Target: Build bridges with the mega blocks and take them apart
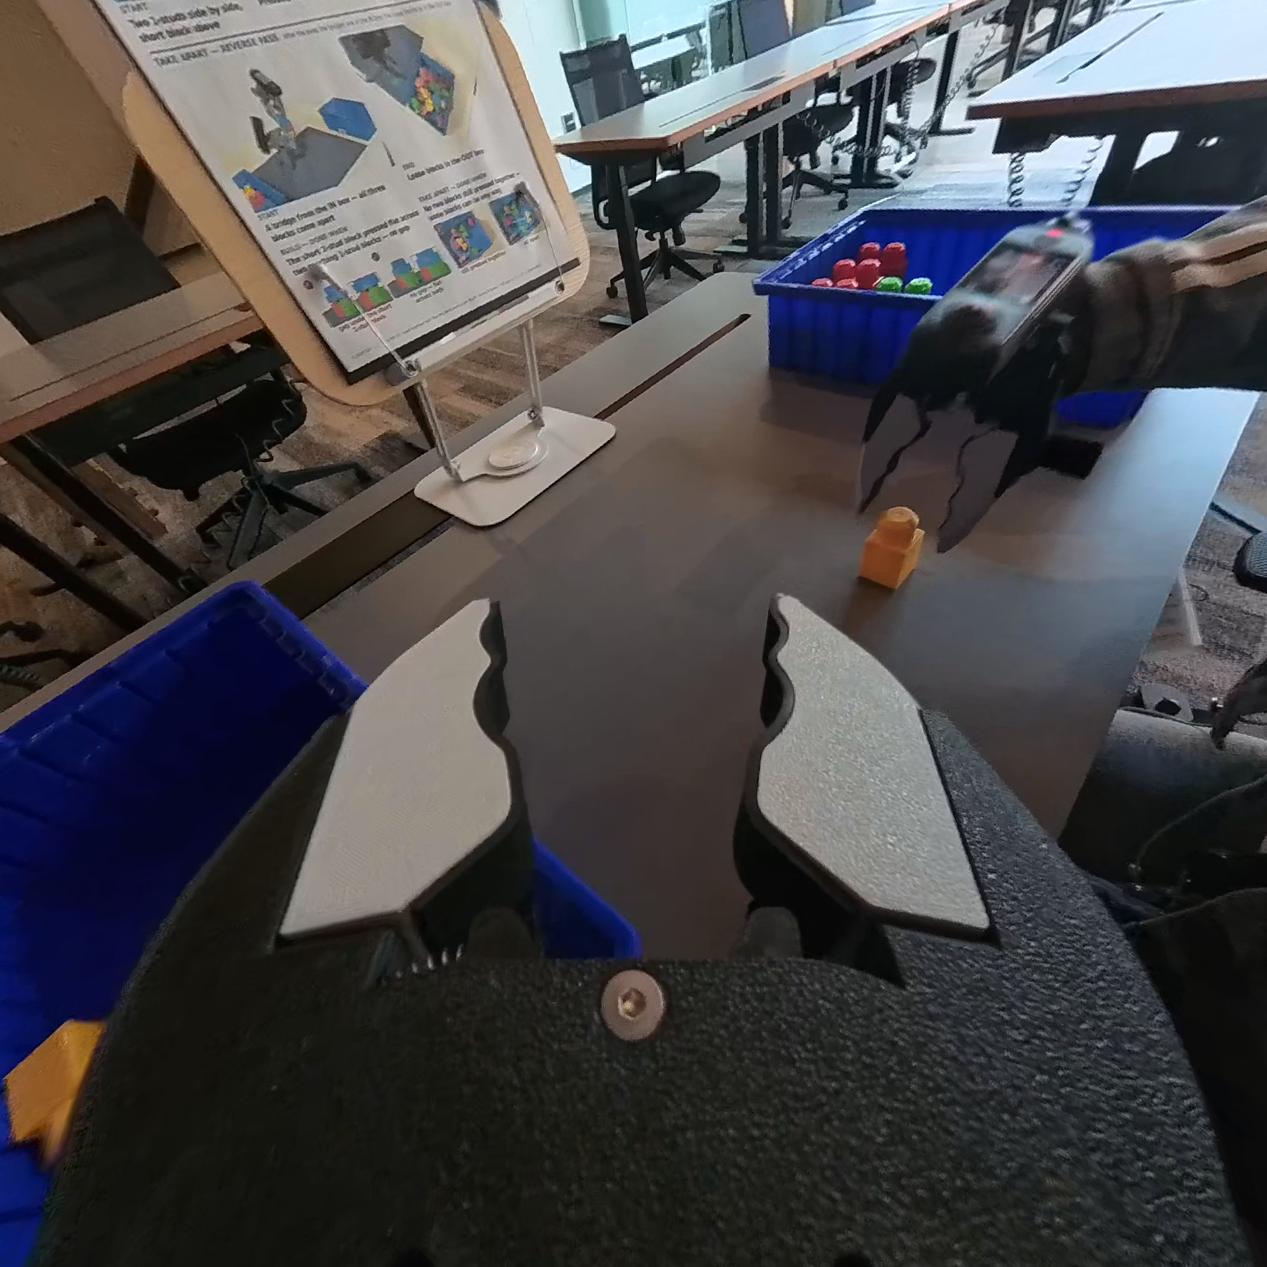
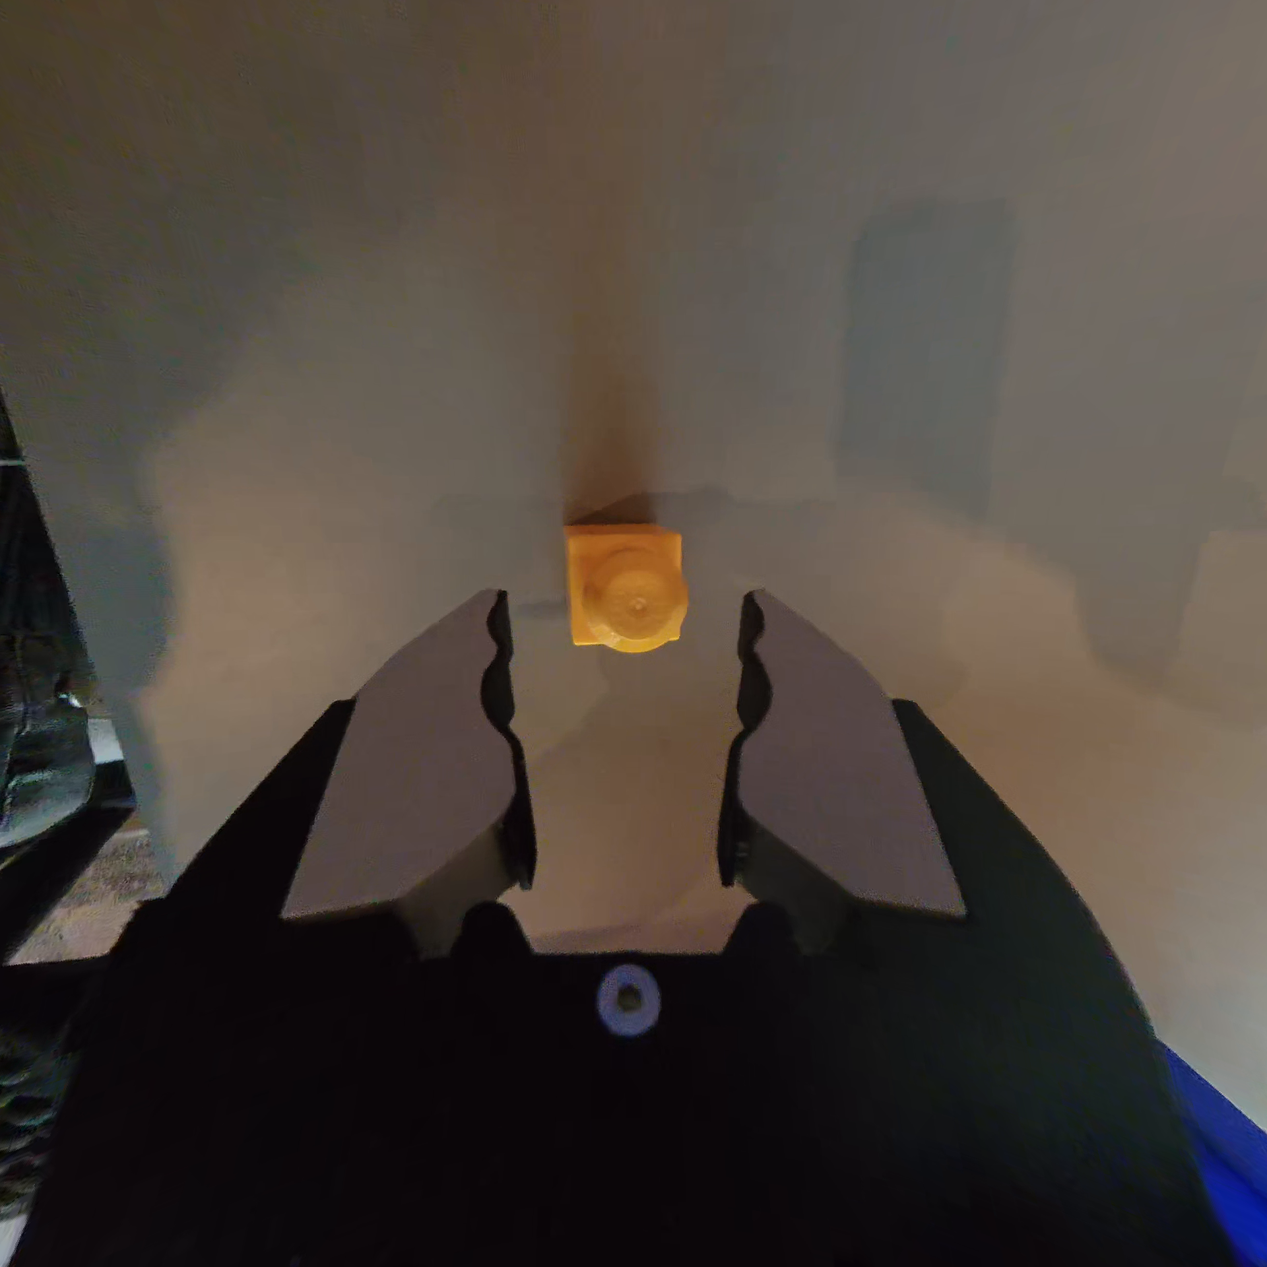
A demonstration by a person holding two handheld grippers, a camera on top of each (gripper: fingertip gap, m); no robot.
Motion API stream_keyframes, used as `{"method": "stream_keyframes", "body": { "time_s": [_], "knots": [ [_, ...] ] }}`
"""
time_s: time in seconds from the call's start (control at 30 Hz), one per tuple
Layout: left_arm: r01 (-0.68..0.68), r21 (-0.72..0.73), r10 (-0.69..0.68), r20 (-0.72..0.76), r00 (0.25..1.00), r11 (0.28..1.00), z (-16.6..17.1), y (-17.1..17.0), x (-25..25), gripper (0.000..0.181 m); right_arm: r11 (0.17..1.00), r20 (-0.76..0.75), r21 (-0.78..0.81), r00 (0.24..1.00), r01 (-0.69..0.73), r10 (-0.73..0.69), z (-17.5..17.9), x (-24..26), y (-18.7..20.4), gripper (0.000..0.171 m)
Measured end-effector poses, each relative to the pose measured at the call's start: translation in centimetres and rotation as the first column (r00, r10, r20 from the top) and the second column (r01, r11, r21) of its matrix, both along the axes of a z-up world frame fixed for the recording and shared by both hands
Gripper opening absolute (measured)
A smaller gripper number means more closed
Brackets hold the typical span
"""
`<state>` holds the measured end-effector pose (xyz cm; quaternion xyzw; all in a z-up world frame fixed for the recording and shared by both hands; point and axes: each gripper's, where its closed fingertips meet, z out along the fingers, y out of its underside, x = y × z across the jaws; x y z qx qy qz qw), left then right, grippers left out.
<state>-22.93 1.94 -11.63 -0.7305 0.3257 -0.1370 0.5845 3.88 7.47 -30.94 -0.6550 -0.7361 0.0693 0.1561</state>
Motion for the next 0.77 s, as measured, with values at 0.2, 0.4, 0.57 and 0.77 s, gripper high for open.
{"method": "stream_keyframes", "body": {
  "time_s": [0.2, 0.4, 0.57, 0.77],
  "knots": [
    [-0.148, -0.026, 0.147, -0.039, 0.988, 0.989, -0.3, -1.1, -4.9, 0.081, 0.997, -0.321, 0.031, 0.945, 0.076, -0.062, 6.2, -1.1, -1.0, 0.078],
    [-0.350, -0.142, 0.314, -0.225, 0.922, 0.926, -2.2, -1.2, -12.0, 0.076, 0.978, -0.633, 0.080, 0.768, 0.193, -0.100, 12.8, 0.8, -1.8, 0.076],
    [-0.653, -0.271, 0.465, -0.518, 0.718, 0.707, -5.0, 1.0, -19.7, 0.071, 0.961, -0.745, 0.099, 0.659, 0.258, -0.100, 15.1, 3.0, -2.4, 0.075],
    [-0.686, -0.457, 0.462, -0.513, 0.723, 0.566, -9.8, 6.9, -21.2, 0.078, 0.953, -0.813, 0.106, 0.577, 0.283, -0.081, 16.3, 4.8, -2.9, 0.072]
  ]
}}
